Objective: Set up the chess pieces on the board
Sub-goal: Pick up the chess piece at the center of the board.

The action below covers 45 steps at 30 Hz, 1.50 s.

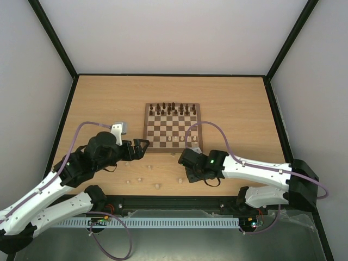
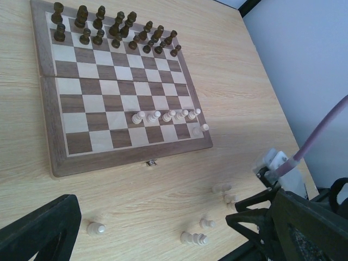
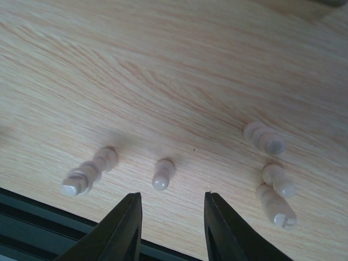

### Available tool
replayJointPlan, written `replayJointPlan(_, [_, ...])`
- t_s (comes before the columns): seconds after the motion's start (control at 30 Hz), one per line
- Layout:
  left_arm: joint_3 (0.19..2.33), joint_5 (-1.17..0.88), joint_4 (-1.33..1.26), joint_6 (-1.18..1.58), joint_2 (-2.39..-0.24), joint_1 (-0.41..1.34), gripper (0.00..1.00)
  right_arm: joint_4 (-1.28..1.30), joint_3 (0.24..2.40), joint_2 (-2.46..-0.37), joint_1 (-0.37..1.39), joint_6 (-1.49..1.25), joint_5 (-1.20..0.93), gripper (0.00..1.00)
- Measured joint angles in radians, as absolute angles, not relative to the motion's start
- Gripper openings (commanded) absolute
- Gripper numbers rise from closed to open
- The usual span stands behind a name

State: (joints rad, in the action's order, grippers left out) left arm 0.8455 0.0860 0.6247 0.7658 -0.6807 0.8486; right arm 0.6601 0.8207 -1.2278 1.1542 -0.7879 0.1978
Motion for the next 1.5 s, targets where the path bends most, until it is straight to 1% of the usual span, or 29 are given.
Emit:
replayJointPlan(0.17, [0.834, 0.08, 0.61, 0.766, -0.677, 0.849, 0.99, 0.651, 0.797, -1.261, 1.172, -0.82, 0.204, 0.26])
replayJointPlan(0.53, [0.812, 0.081, 0.614, 0.774, -0.607, 0.849, 1.0, 0.59, 0.786, -1.309, 1.174, -0.822, 0.181, 0.24])
replayJointPlan(0.77, [0.808, 0.083, 0.619, 0.776, -0.599, 0.849, 0.99, 0.572, 0.781, -1.366, 1.192, -0.82, 0.164, 0.24])
replayJointPlan(0.9, [0.797, 0.083, 0.62, 0.776, -0.595, 0.849, 0.99, 0.57, 0.781, -1.392, 1.193, -0.821, 0.166, 0.21])
replayJointPlan(1.2, [0.795, 0.083, 0.62, 0.776, -0.581, 0.849, 0.99, 0.567, 0.781, -1.428, 1.193, -0.82, 0.165, 0.2])
replayJointPlan(1.43, [0.795, 0.086, 0.621, 0.776, -0.57, 0.849, 0.99, 0.55, 0.781, -1.461, 1.193, -0.815, 0.165, 0.1])
replayJointPlan(1.5, [0.795, 0.087, 0.621, 0.776, -0.569, 0.849, 0.99, 0.549, 0.782, -1.462, 1.193, -0.816, 0.166, 0.08])
